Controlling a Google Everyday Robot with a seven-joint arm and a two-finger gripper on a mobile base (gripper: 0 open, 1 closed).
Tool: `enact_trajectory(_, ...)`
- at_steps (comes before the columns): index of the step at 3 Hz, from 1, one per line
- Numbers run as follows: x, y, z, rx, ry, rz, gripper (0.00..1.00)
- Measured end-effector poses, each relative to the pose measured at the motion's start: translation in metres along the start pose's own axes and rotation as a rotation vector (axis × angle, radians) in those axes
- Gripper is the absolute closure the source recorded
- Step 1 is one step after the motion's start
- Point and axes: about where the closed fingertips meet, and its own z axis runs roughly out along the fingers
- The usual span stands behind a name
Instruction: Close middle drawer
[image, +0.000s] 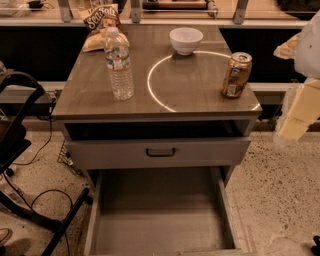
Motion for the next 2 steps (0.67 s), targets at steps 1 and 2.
enact_trajectory(1, 0.000, 0.000, 0.000, 0.000, 0.000, 0.000, 0.00)
enact_trajectory(2, 0.011, 0.013, 0.011, 0.006, -0.025, -0.025, 0.00)
